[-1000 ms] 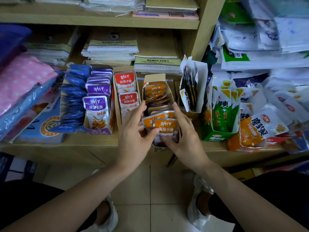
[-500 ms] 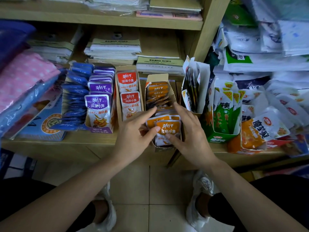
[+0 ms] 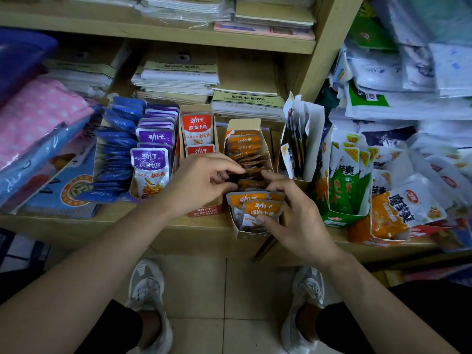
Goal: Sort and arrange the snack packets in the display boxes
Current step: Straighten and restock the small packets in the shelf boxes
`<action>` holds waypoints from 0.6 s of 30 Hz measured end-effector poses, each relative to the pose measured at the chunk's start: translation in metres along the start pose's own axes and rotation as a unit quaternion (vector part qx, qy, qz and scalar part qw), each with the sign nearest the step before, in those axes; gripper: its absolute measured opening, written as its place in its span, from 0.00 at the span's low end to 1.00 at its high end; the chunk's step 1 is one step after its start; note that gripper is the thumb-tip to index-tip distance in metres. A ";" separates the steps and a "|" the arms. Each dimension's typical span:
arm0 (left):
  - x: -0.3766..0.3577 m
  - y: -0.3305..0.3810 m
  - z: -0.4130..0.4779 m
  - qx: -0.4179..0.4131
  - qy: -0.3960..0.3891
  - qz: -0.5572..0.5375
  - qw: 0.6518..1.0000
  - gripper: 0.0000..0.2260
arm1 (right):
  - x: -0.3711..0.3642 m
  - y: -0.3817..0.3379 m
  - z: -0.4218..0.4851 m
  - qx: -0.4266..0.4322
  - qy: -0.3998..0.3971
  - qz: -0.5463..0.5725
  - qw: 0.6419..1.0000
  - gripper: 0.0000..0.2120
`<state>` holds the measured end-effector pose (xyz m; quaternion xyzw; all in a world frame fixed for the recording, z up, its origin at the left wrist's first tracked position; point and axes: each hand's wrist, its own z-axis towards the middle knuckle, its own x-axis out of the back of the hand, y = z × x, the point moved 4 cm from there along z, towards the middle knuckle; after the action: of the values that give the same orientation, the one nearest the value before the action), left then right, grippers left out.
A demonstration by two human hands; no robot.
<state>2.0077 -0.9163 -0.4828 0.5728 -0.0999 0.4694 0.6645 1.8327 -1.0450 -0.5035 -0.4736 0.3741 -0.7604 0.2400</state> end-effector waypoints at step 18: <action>0.012 -0.012 0.023 -0.024 -0.040 -0.011 0.999 0.09 | 0.007 0.002 -0.005 -0.006 0.020 -0.034 0.999 0.21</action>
<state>2.0325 -0.9282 -0.4755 0.5764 -0.1311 0.4360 0.6786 1.8251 -1.0494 -0.5022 -0.4722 0.3670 -0.7751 0.2037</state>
